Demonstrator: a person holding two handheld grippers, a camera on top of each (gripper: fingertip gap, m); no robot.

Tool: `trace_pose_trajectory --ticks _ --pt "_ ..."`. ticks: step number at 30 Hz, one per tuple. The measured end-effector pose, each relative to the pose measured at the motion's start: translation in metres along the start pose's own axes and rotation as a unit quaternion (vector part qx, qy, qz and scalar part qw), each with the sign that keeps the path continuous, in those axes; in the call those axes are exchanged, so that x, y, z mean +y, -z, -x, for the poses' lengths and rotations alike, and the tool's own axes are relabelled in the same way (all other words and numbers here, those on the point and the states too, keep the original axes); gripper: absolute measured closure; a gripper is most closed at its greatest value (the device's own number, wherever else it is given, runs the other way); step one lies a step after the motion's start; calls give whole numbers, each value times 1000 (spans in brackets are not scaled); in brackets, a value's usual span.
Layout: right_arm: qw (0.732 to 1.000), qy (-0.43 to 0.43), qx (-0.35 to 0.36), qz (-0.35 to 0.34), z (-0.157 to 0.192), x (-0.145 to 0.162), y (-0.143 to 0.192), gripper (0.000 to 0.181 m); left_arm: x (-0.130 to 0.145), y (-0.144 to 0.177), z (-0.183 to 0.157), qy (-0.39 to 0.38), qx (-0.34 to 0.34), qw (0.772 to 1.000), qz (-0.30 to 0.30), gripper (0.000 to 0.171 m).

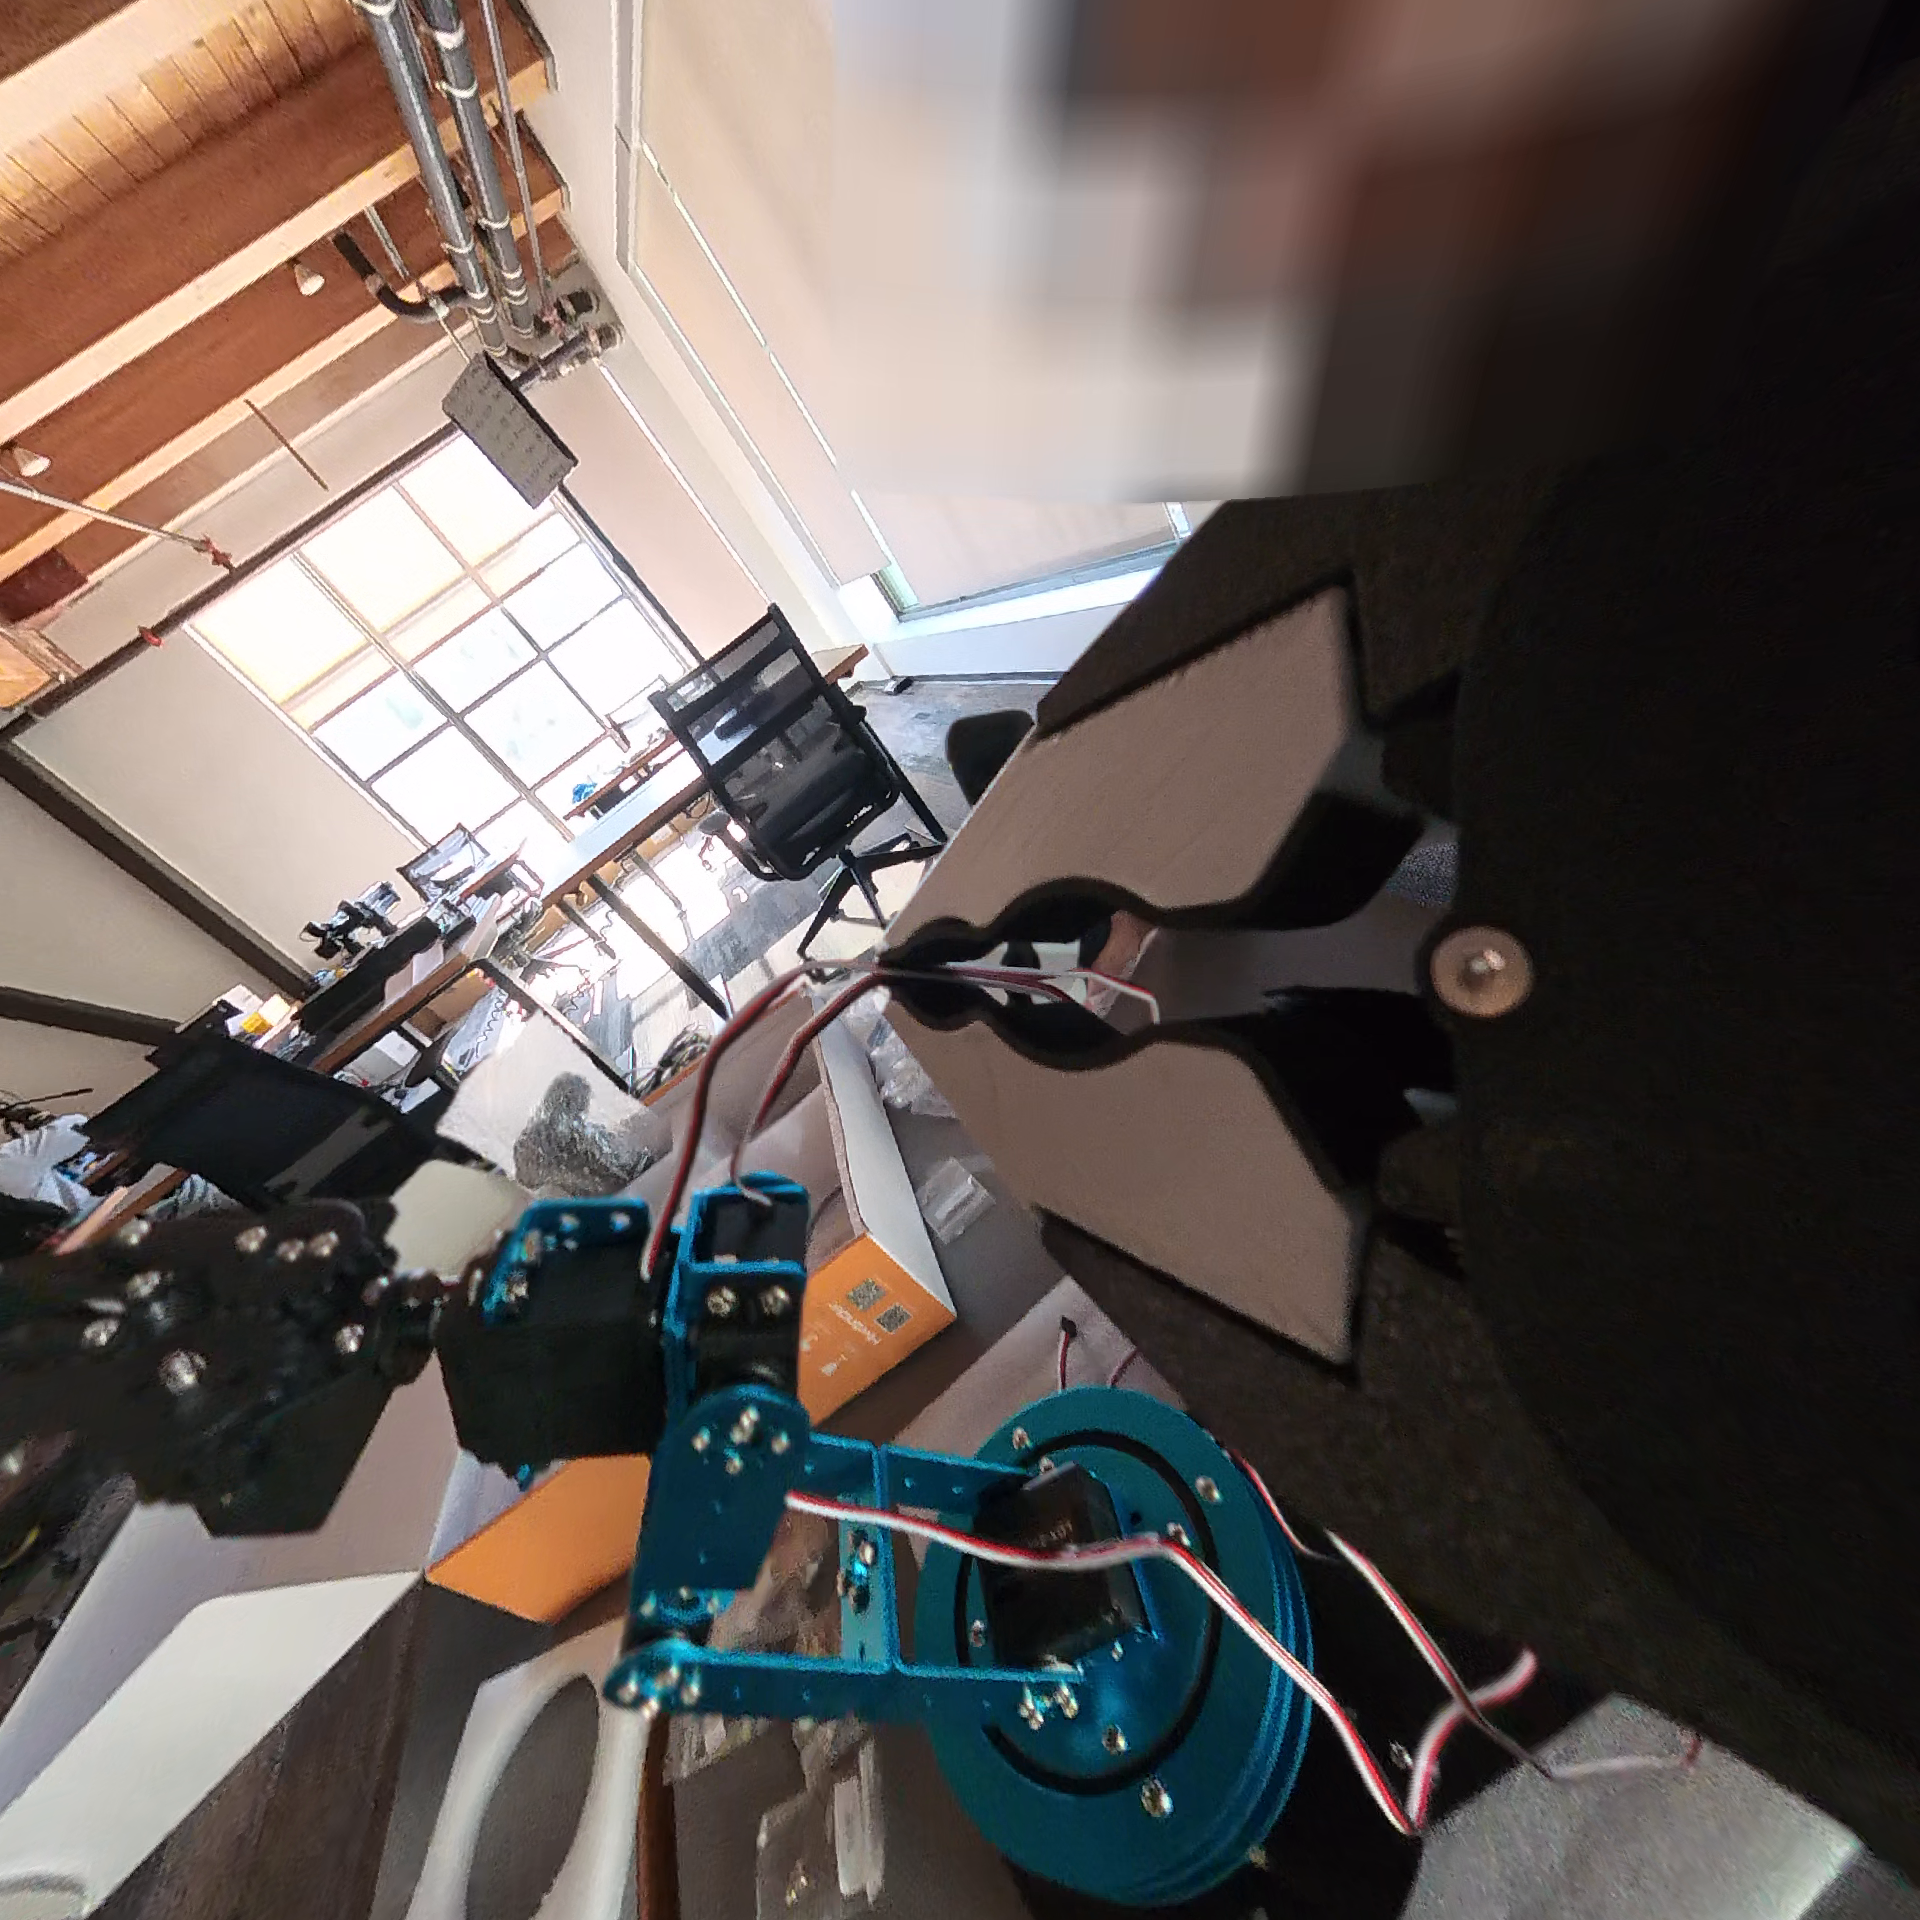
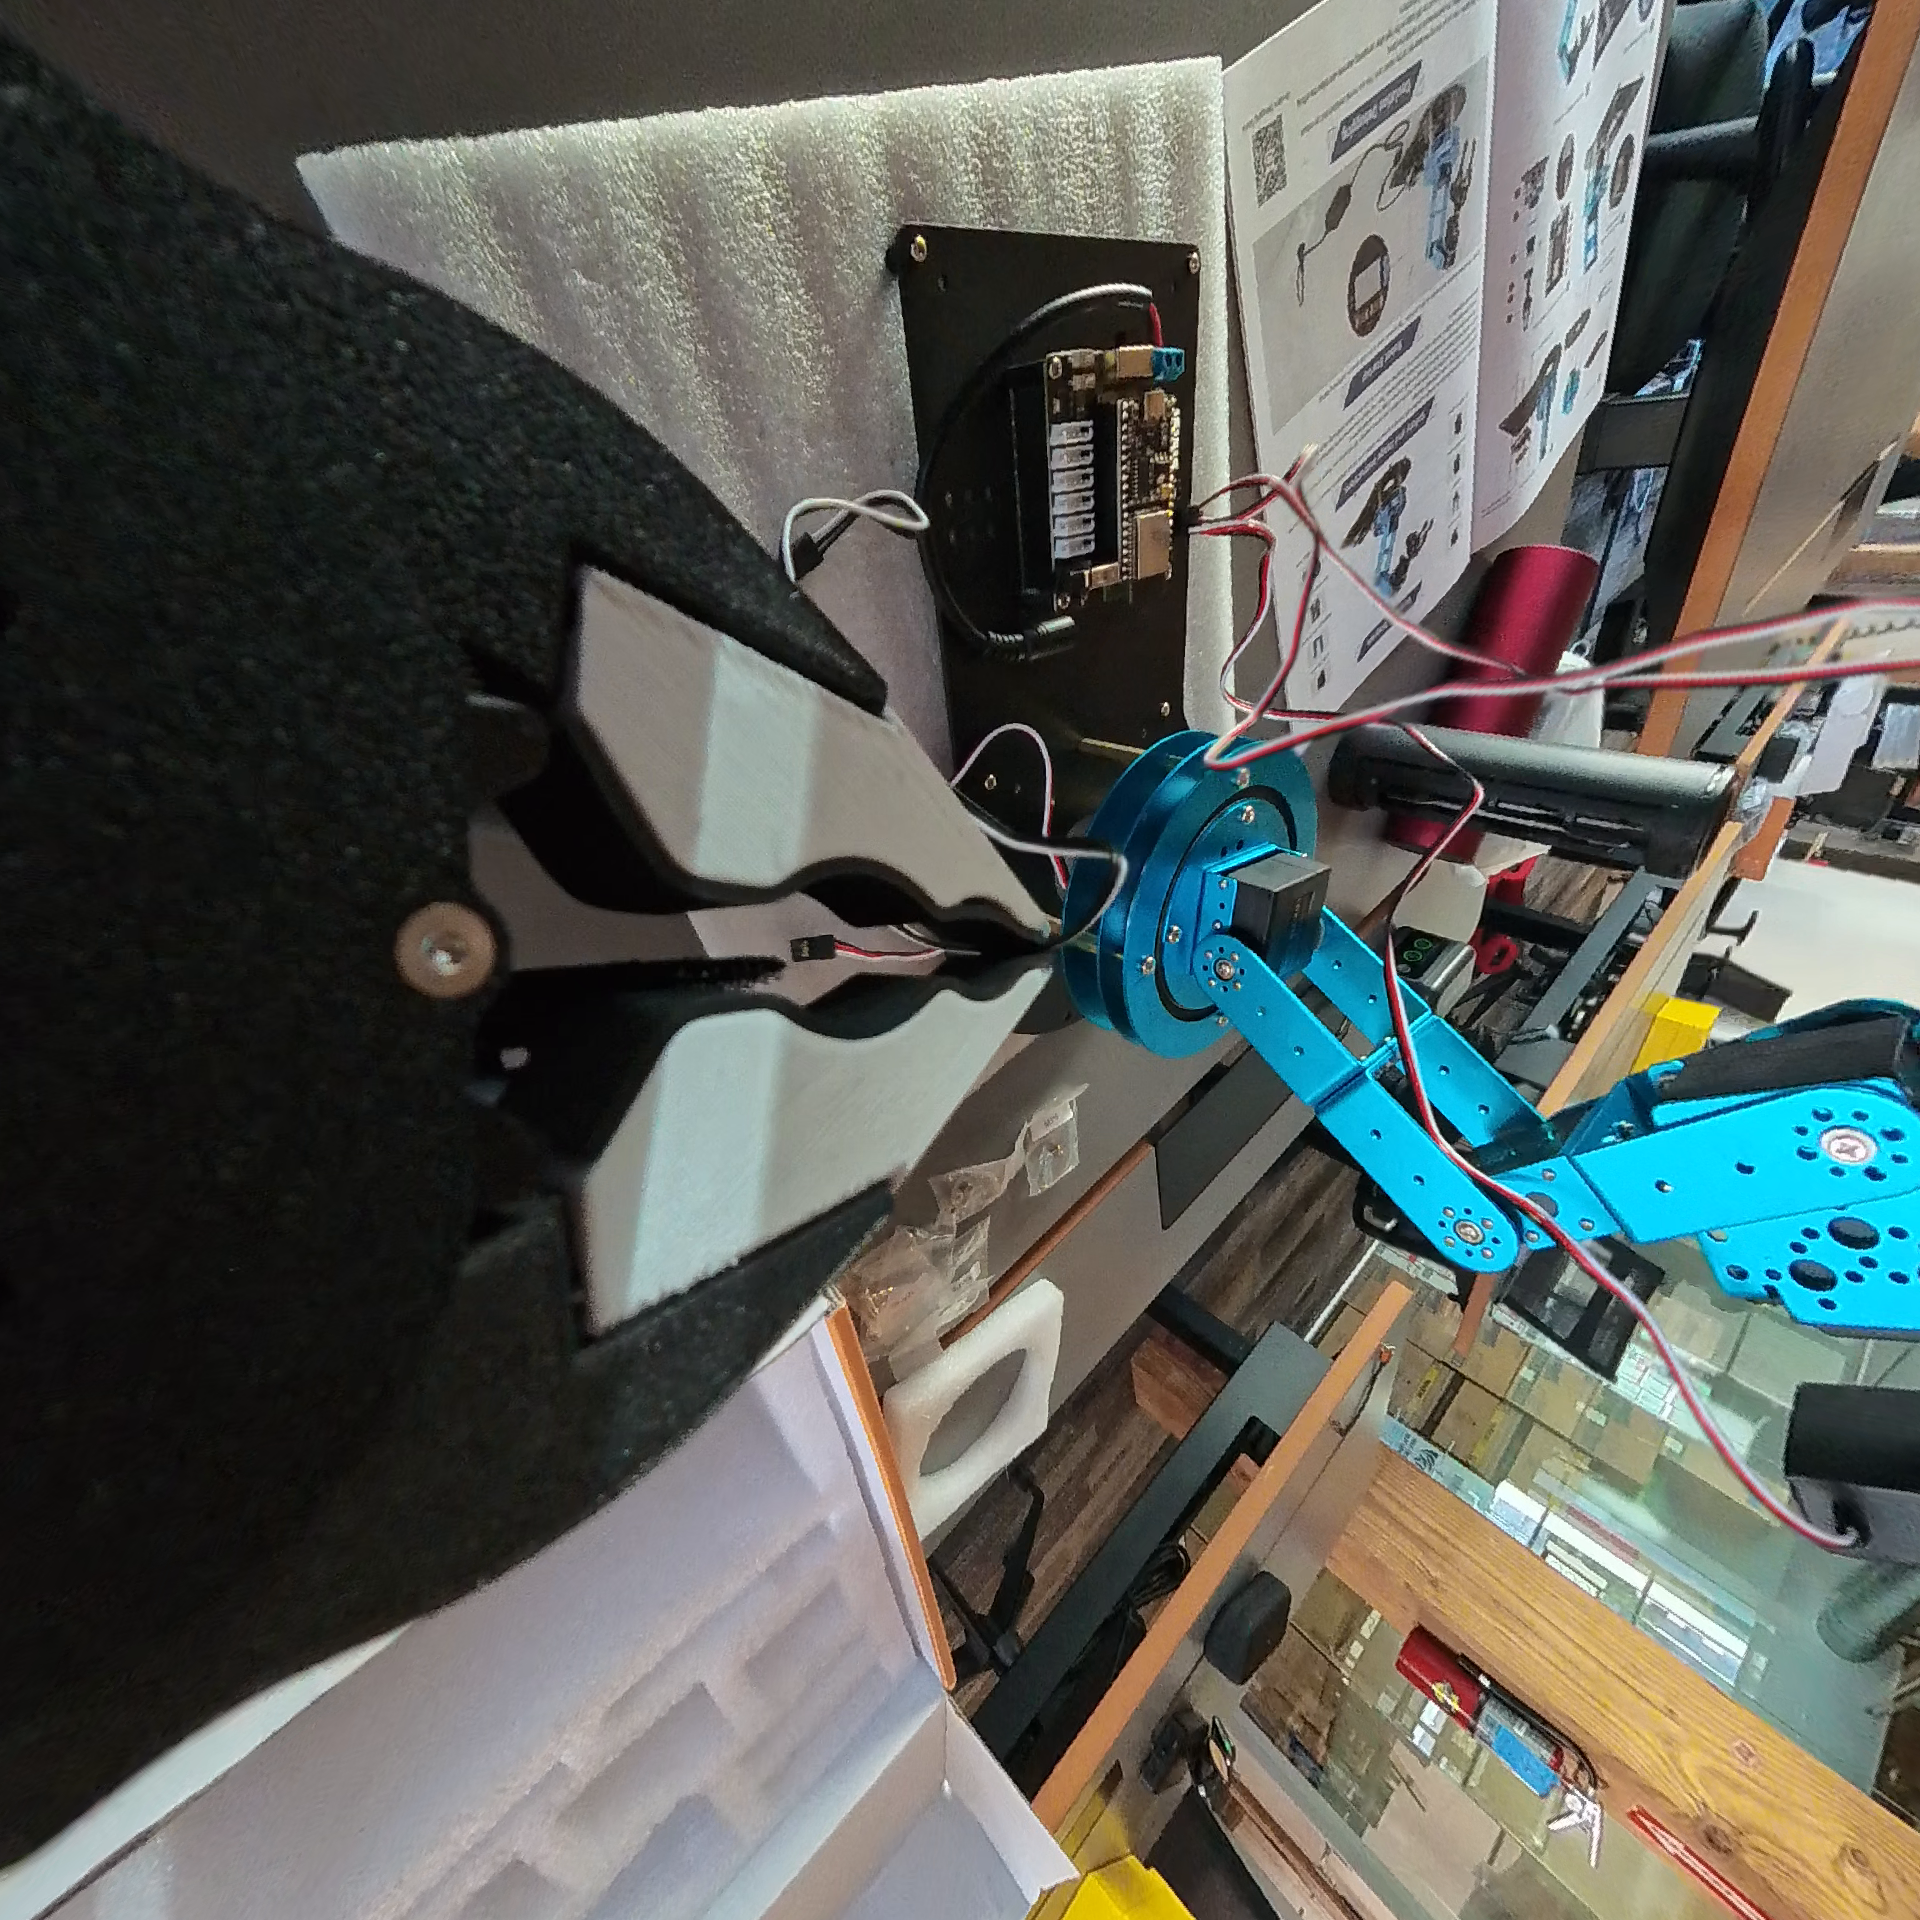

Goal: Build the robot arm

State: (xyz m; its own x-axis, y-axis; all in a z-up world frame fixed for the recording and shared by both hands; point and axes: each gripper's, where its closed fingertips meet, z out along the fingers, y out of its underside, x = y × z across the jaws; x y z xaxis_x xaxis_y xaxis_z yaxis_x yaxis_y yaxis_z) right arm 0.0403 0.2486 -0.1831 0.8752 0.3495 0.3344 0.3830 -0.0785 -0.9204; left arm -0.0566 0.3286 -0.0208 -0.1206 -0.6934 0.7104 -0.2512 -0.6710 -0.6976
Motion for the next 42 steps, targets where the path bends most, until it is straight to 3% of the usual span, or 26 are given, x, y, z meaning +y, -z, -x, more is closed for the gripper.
trace_pose_trajectory --ticks 4,6,8,11,13,15,17,19,21,25,29,36,42 --pt "1000 -1 0 0 -2 -2 1 181 14 17 16 -36 -42 998 26 167" --pt "1000 3 3 -1 -3 -4 4 181 26 41 33 -102 -114 986 59 152" --pt "1000 5 5 0 -5 -3 5 181 33 85 49 -192 -208 956 71 148" --pt "1000 3 5 3 -6 2 7 181 55 170 71 -306 -337 885 95 148" --pt "1000 4 1 5 -2 2 5 181 70 234 93 -333 -428 834 99 150" --pt "1000 18 7 10 0 3 2 181 91 292 118 -314 -487 808 103 163" --pt "1000 19 10 15 4 5 -3 181 116 333 147 -266 -511 812 93 171" --pt "999 28 15 26 6 7 -11 181 144 351 174 -214 -495 837 89 171" --pt "999 33 20 28 8 4 -17 181 164 364 204 -182 -503 840 92 171" --pt "998 34 26 37 10 4 -28 181 169 376 241 -152 -519 836 90 171" --pt "996 53 39 55 8 12 -29 181 165 378 251 -149 -514 837 110 171" --pt "996 47 39 66 2 21 -30 181 190 371 242 -145 -500 843 139 171" --pt "996 45 39 64 2 21 -26 181 193 367 241 -146 -503 839 145 171"
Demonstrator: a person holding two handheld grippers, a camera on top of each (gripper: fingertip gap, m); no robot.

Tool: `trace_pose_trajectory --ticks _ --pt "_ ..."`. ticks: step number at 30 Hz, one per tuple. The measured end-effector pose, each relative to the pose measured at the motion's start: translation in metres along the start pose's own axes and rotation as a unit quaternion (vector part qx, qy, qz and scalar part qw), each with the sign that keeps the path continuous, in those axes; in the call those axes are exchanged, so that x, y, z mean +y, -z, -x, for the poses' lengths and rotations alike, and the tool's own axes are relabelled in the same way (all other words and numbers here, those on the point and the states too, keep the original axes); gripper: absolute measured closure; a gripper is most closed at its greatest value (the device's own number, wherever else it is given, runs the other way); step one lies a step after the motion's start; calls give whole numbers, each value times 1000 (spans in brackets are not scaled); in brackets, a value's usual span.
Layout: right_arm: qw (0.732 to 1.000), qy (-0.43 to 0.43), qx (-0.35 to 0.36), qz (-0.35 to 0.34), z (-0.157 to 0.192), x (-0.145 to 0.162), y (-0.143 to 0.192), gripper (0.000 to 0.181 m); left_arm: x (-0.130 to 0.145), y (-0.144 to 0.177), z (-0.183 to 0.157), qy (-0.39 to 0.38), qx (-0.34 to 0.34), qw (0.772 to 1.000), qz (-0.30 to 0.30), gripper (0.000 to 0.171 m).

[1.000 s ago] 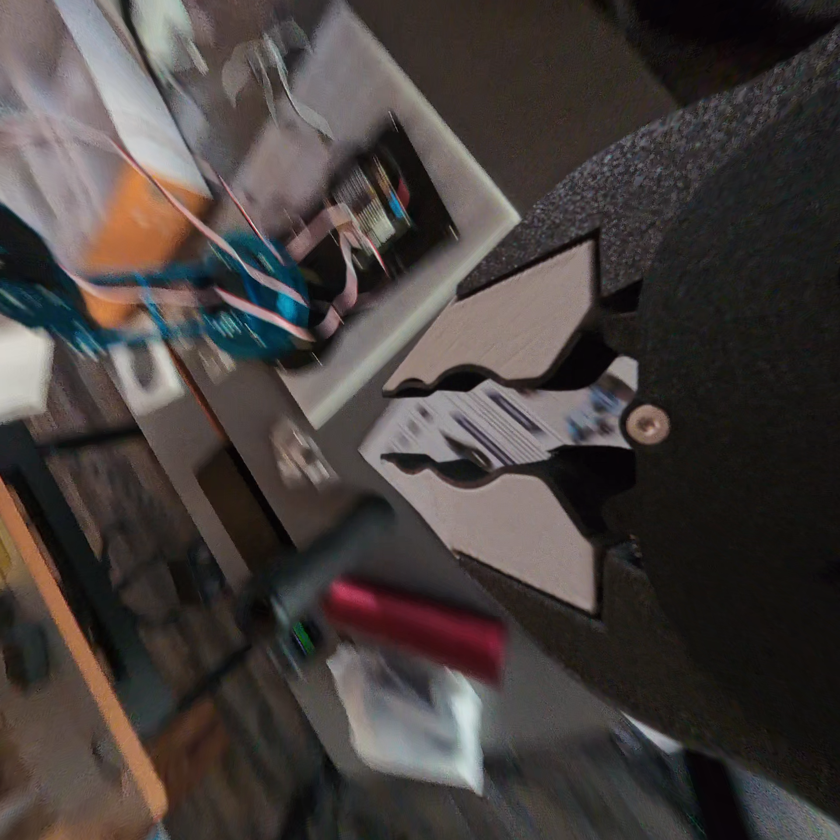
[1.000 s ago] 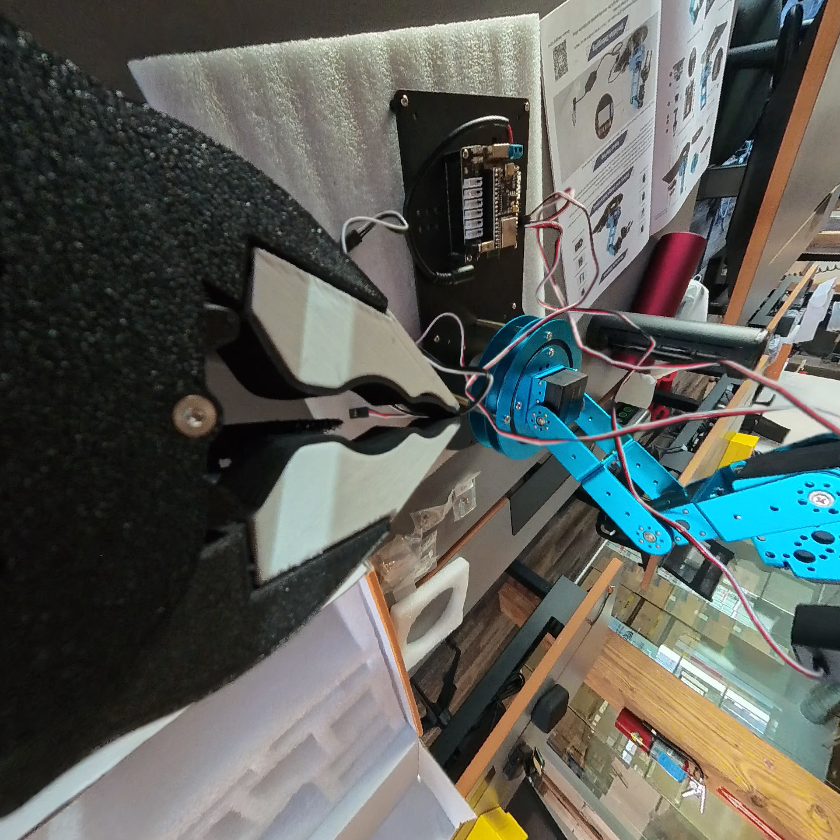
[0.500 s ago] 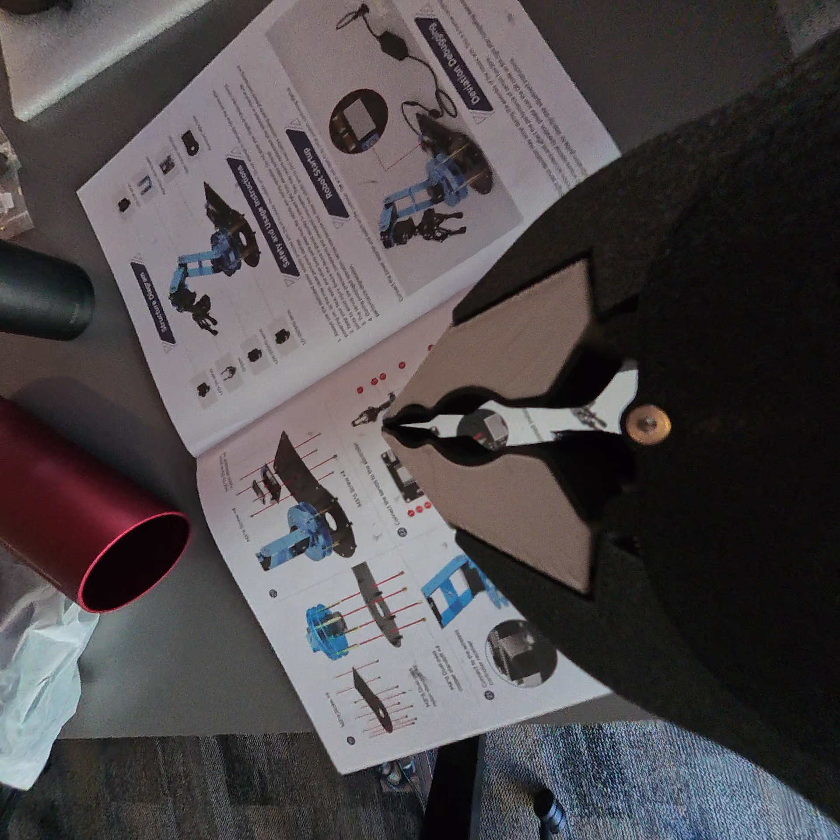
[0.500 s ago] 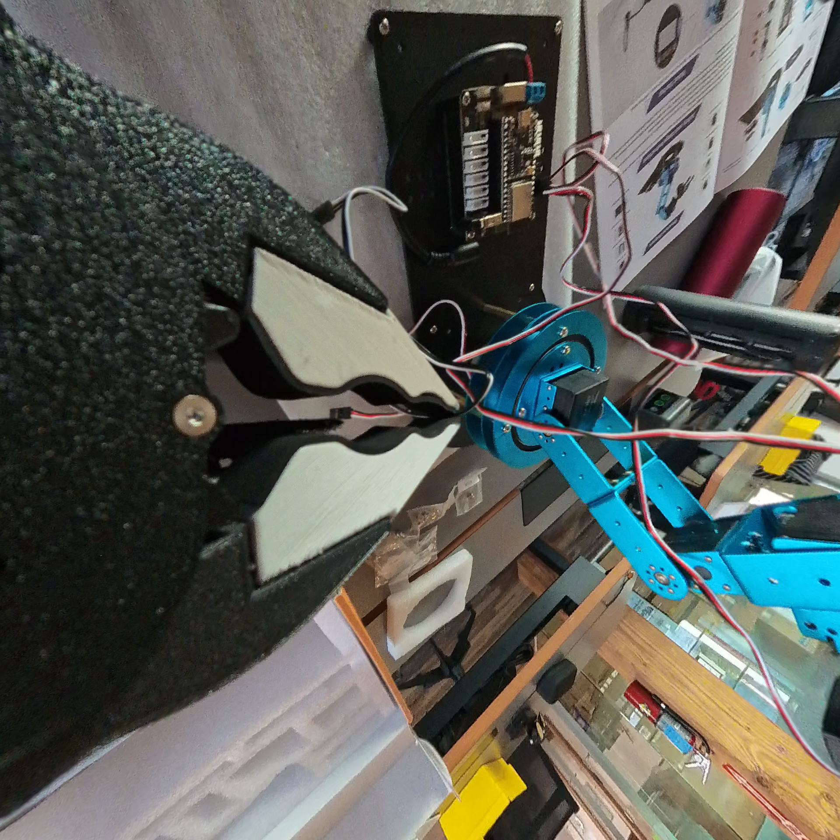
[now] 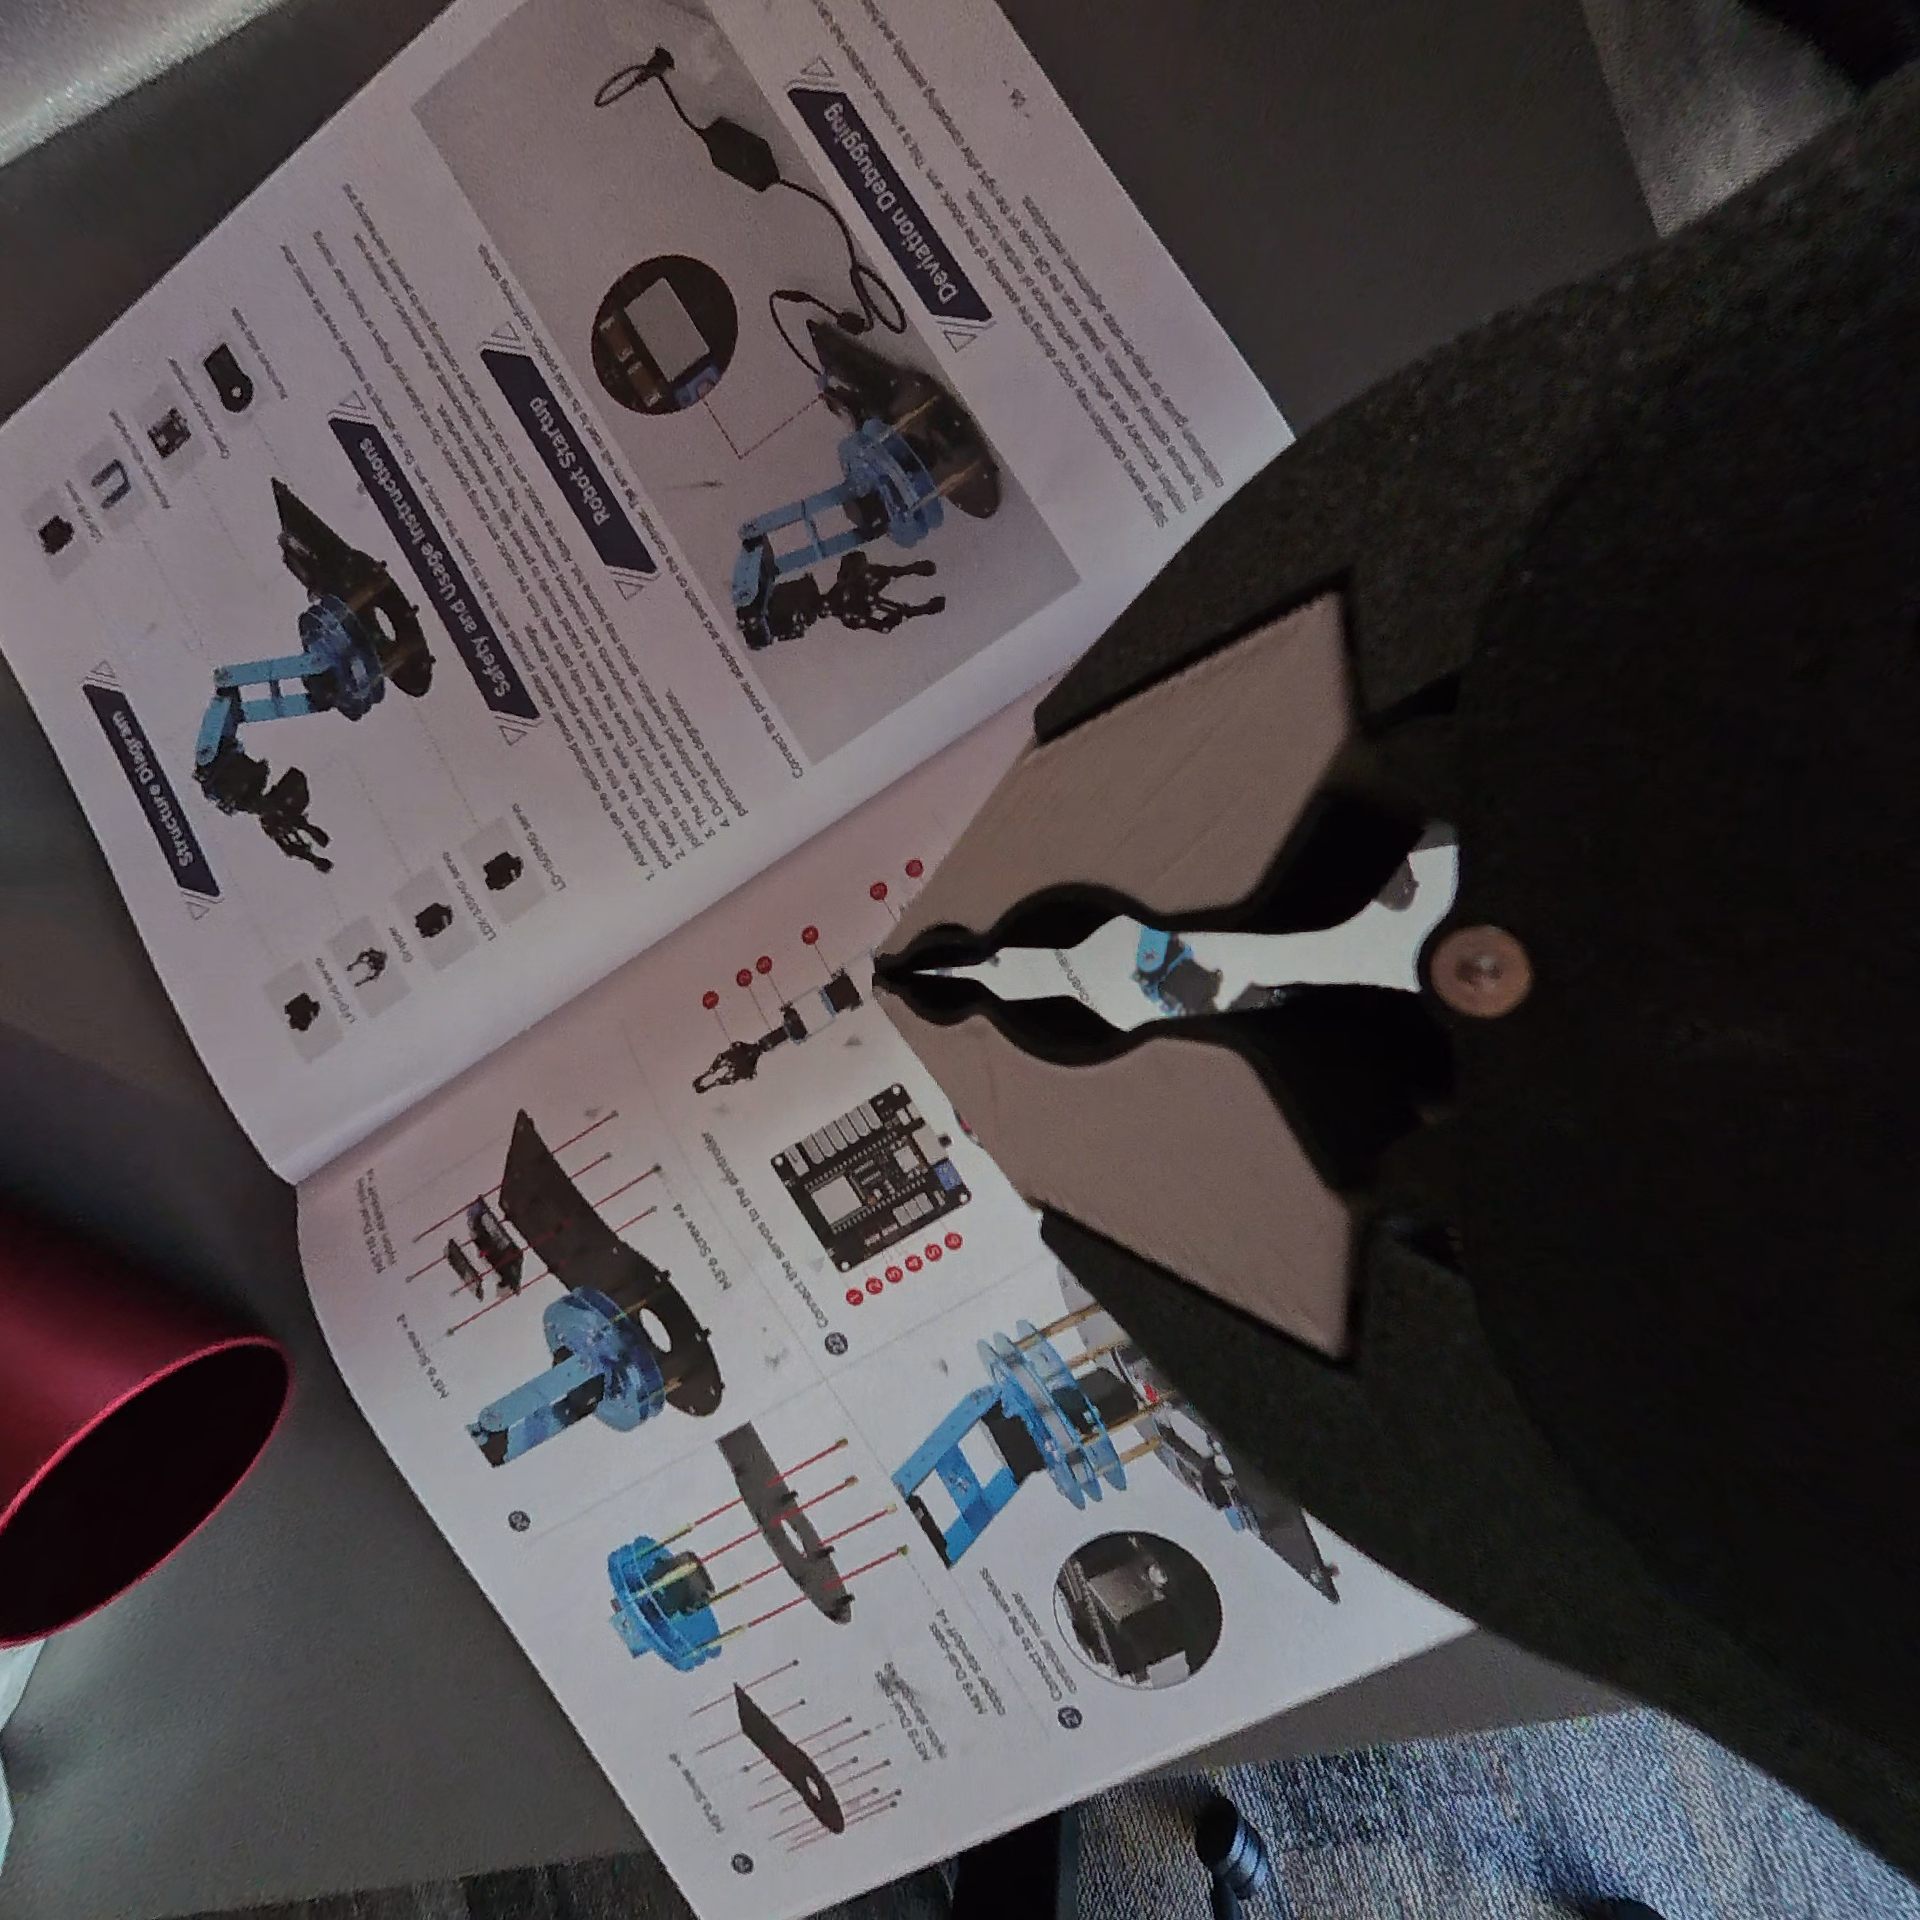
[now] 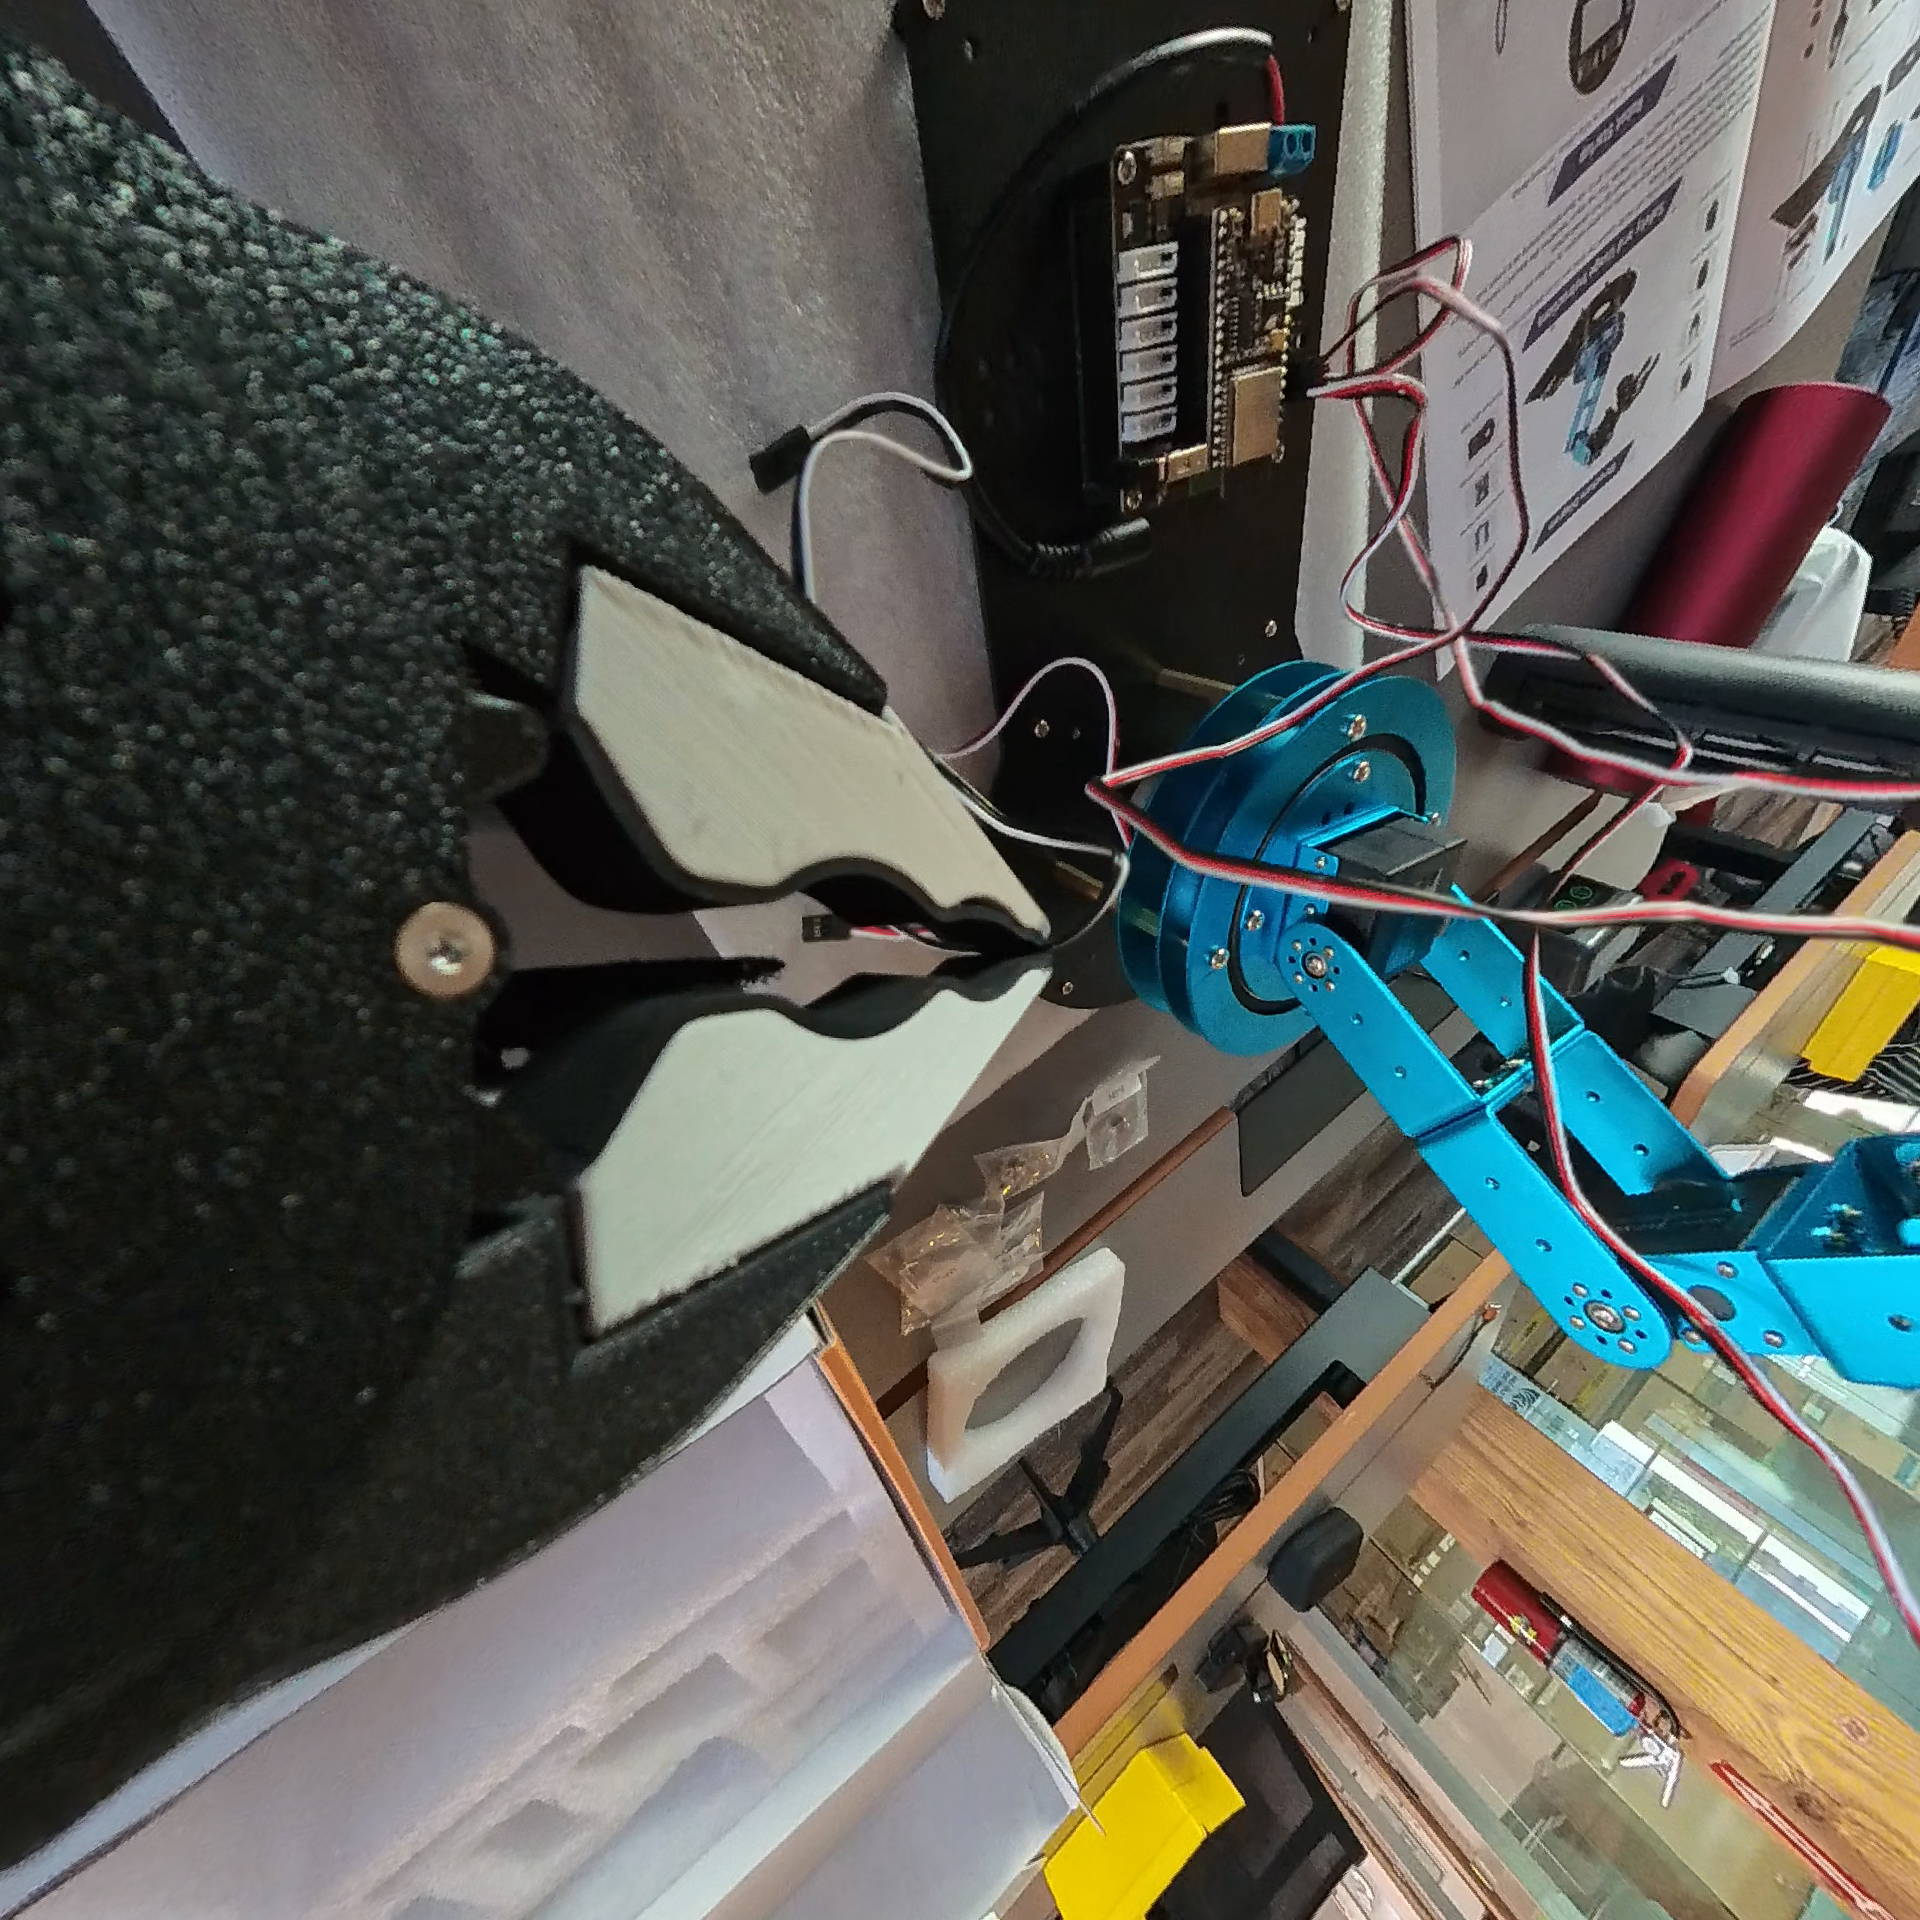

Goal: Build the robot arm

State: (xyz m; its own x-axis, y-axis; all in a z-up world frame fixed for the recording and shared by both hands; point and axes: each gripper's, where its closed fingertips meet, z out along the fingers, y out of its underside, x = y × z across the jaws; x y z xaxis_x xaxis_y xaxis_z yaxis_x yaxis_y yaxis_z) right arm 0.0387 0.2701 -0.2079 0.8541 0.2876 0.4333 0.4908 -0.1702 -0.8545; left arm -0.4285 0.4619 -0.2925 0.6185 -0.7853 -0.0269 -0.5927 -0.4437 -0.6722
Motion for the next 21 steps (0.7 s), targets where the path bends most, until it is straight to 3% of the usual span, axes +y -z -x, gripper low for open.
trace_pose_trajectory --ticks 9,11,14,16,18,21 --pt "1000 14 -9 -7 9 -6 5 181 -3 15 -3 1 -32 999 -1 171" --pt "1000 7 -13 -21 11 -16 7 181 -19 24 -20 -4 -28 999 -21 171" --pt "998 -34 -48 -35 22 -46 6 181 -76 35 -98 -35 60 992 -108 166" --pt "990 -97 -89 -48 36 -72 6 181 -110 41 -180 -82 170 972 -137 135" --pt "984 -124 -113 -57 49 -92 7 181 -138 47 -252 -141 240 947 -159 122" --pt "986 -108 -114 -53 64 -107 12 181 -169 50 -321 -205 275 921 -186 115"
